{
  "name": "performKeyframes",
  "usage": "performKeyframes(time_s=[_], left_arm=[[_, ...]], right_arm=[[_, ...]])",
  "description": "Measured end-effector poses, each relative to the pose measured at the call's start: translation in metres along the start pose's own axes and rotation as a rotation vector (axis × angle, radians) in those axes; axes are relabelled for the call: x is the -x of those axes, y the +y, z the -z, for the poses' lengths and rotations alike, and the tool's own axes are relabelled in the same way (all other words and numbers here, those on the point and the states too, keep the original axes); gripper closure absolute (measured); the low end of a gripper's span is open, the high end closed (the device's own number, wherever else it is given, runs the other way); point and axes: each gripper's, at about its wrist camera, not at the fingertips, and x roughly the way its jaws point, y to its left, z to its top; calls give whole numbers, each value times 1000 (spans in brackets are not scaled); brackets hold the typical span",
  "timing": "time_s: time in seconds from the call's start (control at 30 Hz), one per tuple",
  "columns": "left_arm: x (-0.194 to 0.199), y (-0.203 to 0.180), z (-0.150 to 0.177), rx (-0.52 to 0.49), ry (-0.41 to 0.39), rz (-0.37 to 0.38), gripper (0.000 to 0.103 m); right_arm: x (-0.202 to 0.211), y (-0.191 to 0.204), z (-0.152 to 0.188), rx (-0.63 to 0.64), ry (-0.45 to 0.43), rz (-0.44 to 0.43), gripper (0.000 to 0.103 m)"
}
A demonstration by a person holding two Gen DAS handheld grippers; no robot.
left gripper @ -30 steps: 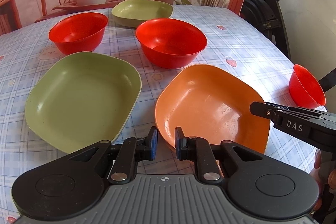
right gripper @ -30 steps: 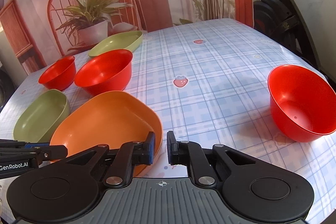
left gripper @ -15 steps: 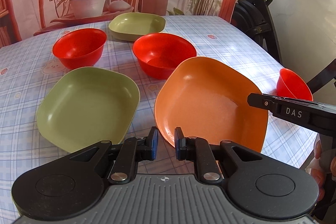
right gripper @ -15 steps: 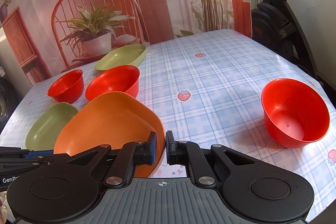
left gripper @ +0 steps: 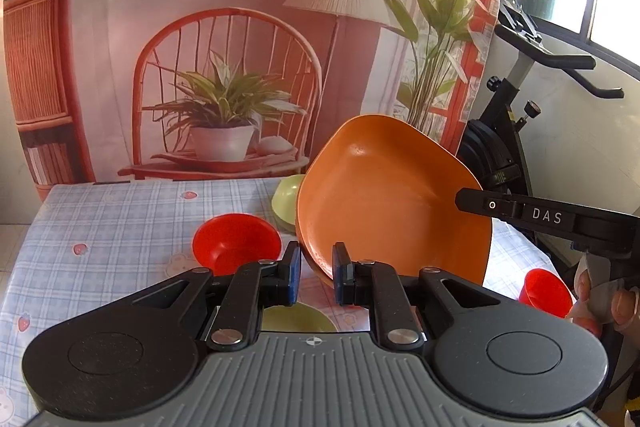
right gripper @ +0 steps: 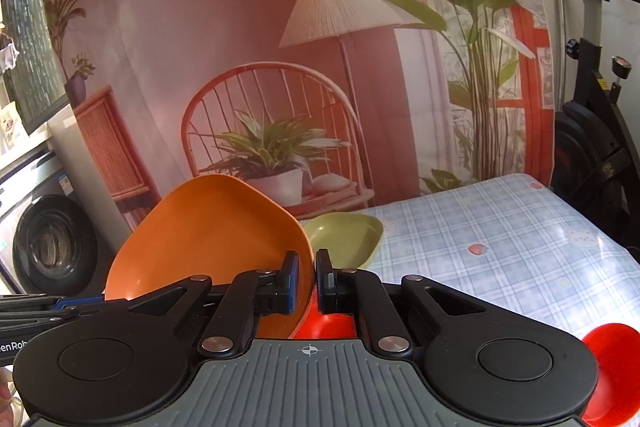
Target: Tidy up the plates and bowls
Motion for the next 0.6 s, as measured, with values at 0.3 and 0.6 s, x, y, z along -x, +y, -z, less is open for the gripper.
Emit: performKeyframes(time_s=[0.3,0.6], left_arm=[[14,17,-26,-56,-56,-86,86],[-33,54,25,41,122,-44,86]], right_arm=[[-24,53,-33,86,-102,-35,95],[-76,56,28,82,67,-19,95]])
